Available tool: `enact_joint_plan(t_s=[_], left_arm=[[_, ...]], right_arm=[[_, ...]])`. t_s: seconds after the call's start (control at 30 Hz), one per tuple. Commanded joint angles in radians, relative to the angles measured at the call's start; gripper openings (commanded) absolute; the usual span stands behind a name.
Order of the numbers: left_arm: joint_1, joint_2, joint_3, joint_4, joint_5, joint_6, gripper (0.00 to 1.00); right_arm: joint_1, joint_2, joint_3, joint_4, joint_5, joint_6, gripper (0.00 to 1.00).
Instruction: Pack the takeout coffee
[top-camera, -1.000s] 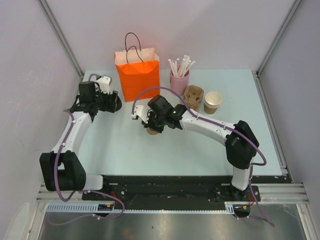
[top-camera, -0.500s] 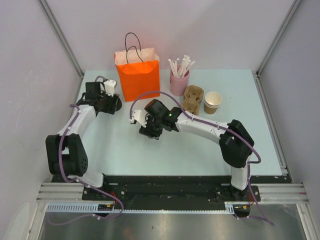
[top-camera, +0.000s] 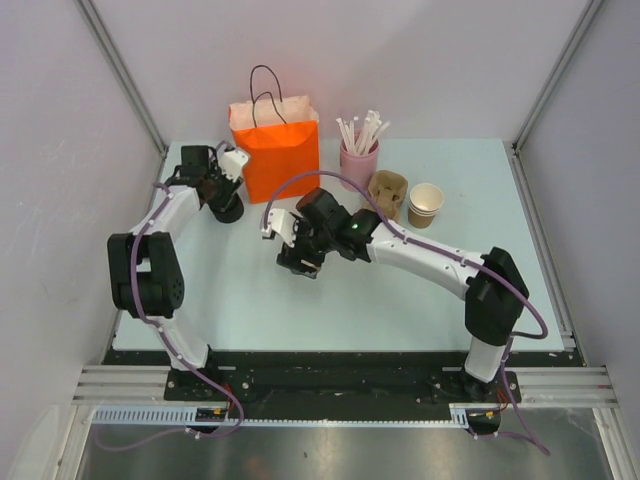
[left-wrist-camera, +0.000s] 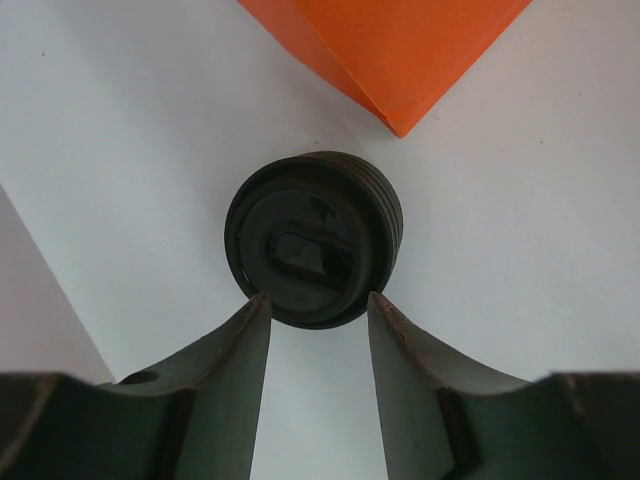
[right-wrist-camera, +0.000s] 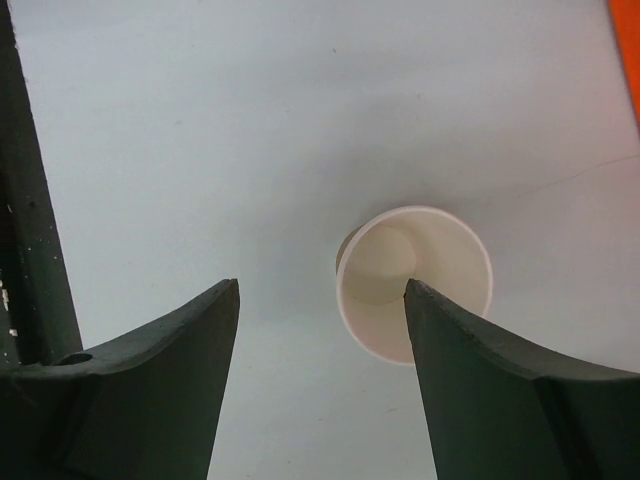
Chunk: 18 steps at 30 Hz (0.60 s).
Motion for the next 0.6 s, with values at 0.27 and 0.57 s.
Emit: enact_joint_plan(t_s=[0.27,0.57], left_arm=[[-0.002,0.105,0.12,-0.078,0.072,0.027,0.55],[0.004,0.162,0.148,-0.088,0.057,0.007,0.47]], right_arm=[[-0.009,-0.062,0.014,-0.012,-0.002,0.017,0.72],[-0.012,-0.063,0.016,-0.033,0.016,0.017,0.71]])
